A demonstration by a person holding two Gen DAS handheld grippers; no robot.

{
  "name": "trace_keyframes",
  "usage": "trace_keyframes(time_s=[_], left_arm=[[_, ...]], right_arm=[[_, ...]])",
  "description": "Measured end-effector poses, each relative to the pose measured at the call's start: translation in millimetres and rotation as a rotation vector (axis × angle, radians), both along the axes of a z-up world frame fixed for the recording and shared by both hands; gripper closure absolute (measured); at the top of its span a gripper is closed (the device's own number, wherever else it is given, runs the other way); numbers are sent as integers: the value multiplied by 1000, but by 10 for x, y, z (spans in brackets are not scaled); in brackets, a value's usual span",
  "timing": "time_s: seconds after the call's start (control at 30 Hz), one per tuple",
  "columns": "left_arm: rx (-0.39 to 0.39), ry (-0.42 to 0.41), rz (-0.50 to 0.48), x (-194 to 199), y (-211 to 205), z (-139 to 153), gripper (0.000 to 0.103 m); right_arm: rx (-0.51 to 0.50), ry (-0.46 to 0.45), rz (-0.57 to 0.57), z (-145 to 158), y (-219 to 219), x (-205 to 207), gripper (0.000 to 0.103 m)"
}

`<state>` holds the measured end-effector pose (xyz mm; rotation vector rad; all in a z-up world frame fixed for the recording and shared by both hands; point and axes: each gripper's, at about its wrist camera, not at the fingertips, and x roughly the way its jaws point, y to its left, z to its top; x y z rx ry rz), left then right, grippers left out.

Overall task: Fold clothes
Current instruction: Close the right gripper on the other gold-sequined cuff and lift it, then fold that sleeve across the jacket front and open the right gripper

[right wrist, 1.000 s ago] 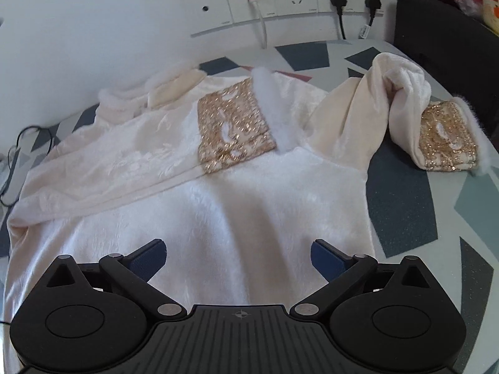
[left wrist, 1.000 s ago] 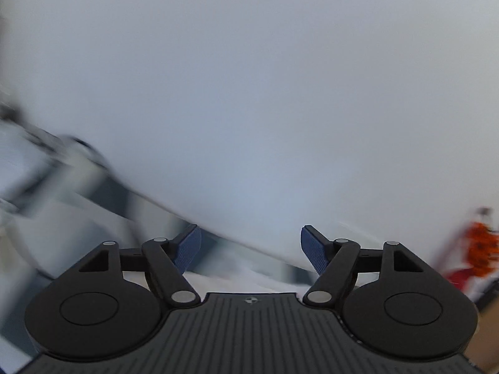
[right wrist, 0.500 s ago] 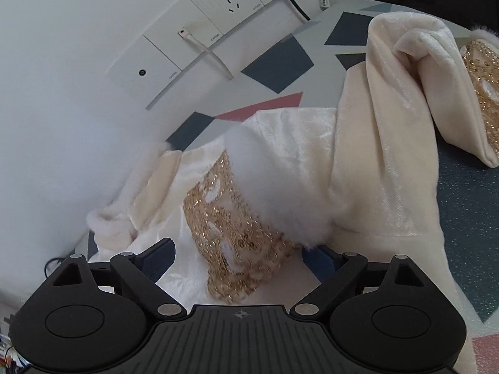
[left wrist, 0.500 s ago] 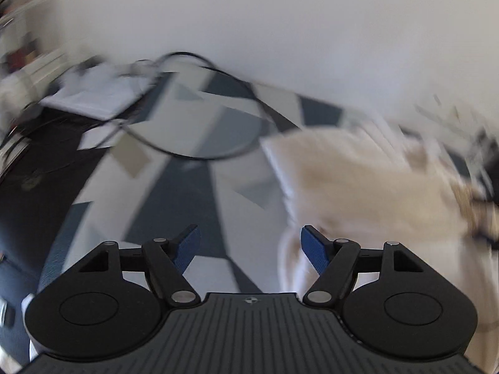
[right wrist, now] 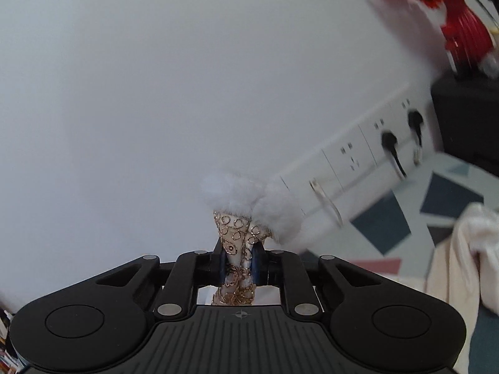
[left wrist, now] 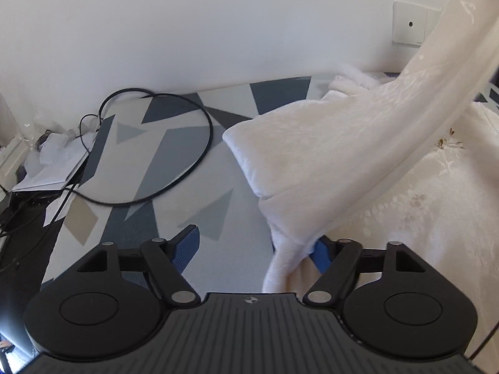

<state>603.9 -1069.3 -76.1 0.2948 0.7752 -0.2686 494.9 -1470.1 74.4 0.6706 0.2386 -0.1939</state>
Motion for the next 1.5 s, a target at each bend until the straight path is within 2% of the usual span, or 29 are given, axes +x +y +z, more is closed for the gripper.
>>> trace_keyframes(time_s=[0.1, 0.23, 0.3, 0.4, 0.47, 0.67, 0.83, 0.93, 1.0, 1.03, 1.1, 1.2, 1.3, 1.43, 1.5], left_arm=[[31, -30, 0, 23, -11, -14, 25], [73, -61, 43, 55, 86, -45, 25], [30, -39, 93, 135, 240, -41, 25], [-39, -7, 154, 185, 407, -47, 25], [-23, -15, 154, 142, 400, -76, 23], [-7, -21, 176, 70, 413, -160, 10], [51, -54, 154, 44, 347, -181, 4], [82, -59, 157, 59, 313, -182, 1], [80, -44, 165, 77, 315, -177, 1], [76, -28, 170, 89, 318, -168, 1], [68, 10, 178, 110, 328, -147, 1], [77, 60, 178, 117, 315, -122, 1], [112, 66, 169, 140, 258, -116, 0], [113, 71, 193, 137, 237, -118, 0], [101, 79, 204, 145, 253, -118, 0]], right_arm=[[-4, 28, 5, 76, -87, 72, 90], [40, 176, -24, -127, -135, 239, 90], [71, 205, -10, -204, -83, 337, 90], [72, 117, 49, -139, 72, 374, 90], [72, 37, 83, -94, 155, 315, 90], [160, 294, -70, -890, -92, 15, 90], [202, 477, -110, -1560, -229, -223, 88], [164, 483, -125, -1601, -169, -305, 78], [123, 483, -137, -1588, -120, -352, 64], [95, 483, -139, -1556, -90, -374, 63], [40, 482, -142, -1486, -27, -418, 45], [-55, 454, -159, -1322, 80, -502, 36], [-149, 399, -153, -1111, 231, -643, 26], [-278, 350, -46, -963, 408, -632, 22], [-301, 353, -6, -989, 476, -531, 22]])
